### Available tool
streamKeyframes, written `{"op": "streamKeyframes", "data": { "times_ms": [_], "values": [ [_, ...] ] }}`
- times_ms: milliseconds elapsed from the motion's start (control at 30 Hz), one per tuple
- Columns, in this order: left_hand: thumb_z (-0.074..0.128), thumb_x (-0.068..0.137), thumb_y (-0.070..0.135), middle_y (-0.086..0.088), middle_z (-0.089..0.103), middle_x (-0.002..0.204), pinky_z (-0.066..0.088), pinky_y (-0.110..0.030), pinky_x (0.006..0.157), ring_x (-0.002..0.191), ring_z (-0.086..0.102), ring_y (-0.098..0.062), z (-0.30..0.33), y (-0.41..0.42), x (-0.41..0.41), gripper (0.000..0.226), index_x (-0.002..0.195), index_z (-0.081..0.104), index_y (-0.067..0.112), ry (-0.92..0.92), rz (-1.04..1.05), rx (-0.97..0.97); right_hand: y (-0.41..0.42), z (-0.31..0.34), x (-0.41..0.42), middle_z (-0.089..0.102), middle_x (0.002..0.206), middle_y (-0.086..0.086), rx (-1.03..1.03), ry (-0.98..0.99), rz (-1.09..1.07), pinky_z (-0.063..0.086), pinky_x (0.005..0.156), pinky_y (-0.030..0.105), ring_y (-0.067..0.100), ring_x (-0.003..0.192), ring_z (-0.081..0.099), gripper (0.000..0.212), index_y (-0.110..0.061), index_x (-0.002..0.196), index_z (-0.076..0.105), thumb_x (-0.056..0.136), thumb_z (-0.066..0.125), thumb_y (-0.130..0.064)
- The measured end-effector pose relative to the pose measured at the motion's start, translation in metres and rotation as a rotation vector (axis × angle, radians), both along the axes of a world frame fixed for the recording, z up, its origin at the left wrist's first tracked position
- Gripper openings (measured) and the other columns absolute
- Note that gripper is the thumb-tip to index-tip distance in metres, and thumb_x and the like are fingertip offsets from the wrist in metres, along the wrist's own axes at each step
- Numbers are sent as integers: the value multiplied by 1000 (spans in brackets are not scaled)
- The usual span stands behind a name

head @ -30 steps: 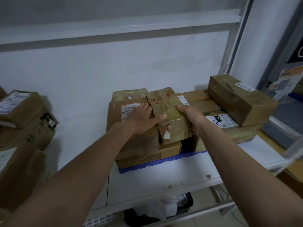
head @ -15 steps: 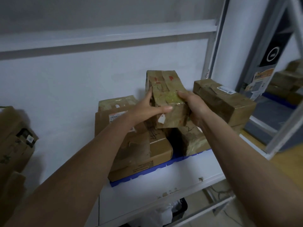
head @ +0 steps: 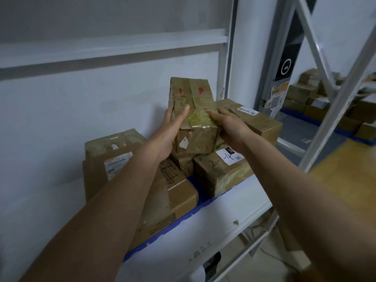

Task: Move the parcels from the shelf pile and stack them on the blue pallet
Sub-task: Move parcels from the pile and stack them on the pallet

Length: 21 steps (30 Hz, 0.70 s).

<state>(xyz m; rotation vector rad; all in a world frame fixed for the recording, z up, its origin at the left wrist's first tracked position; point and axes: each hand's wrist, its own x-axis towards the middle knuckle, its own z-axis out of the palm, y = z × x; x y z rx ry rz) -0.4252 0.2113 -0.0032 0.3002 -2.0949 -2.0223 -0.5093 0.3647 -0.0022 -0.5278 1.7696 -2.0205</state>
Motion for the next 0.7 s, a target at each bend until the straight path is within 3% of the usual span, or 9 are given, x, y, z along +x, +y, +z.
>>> {"op": "streamKeyframes", "data": {
  "times_ms": [100, 200, 300, 367, 400, 500, 600, 700],
  "values": [
    [68, 72, 62, 8, 56, 133, 47, -51, 95, 114, 60, -19, -8, 13, -18, 85, 143, 23, 49, 36, 18, 100, 9, 5, -8, 68, 114, 4, 35, 30, -47, 52, 88, 34, 19, 102, 66, 19, -23, 109, 60, 97, 47, -16],
    [65, 85, 46, 7, 56, 133, 55, -39, 80, 108, 63, -18, -22, 34, -34, 73, 144, 23, 48, 28, 82, 171, 21, 8, -19, 70, 106, 8, 133, 62, -116, 55, 84, 35, 21, 94, 68, 21, -20, 105, 64, 97, 45, -14],
    [64, 85, 45, 5, 53, 136, 52, -49, 89, 112, 60, -23, -38, 52, -46, 72, 143, 22, 52, -34, 110, 231, 30, 4, -35, 69, 91, 2, 239, 166, -197, 56, 67, 19, 6, 71, 67, 28, -18, 89, 67, 96, 44, -4],
    [64, 86, 42, 3, 55, 133, 51, -53, 90, 110, 61, -26, -48, 60, -55, 68, 141, 26, 52, -77, 139, 304, 35, 0, -47, 63, 77, -7, 308, 239, -228, 48, 51, 7, -4, 57, 62, 35, -15, 94, 69, 92, 42, 7],
    [64, 87, 39, 2, 58, 130, 51, -54, 88, 108, 62, -27, -51, 64, -60, 64, 140, 30, 50, -92, 158, 344, 37, -2, -52, 63, 77, -7, 361, 268, -220, 47, 51, 5, -3, 60, 63, 39, -12, 101, 69, 90, 40, 11],
    [63, 89, 32, -4, 62, 123, 53, -55, 86, 102, 65, -29, -59, 80, -76, 55, 137, 39, 42, -103, 229, 431, 44, -2, -71, 66, 98, 0, 548, 412, -155, 49, 80, 20, 13, 91, 59, 45, -5, 110, 69, 85, 36, 12],
    [64, 88, 27, -4, 62, 124, 52, -53, 88, 103, 64, -29, -63, 95, -95, 53, 136, 43, 37, -61, 310, 414, 54, 1, -95, 63, 114, 0, 633, 550, -157, 40, 90, 22, 17, 108, 55, 37, -9, 118, 66, 92, 42, 1],
    [66, 86, 27, -4, 55, 133, 49, -52, 94, 111, 60, -30, -71, 108, -107, 66, 143, 34, 37, -70, 390, 376, 68, -4, -124, 59, 129, 9, 734, 676, -239, 40, 93, 28, 26, 119, 53, 33, -10, 123, 61, 93, 49, -17]
  ]
}}
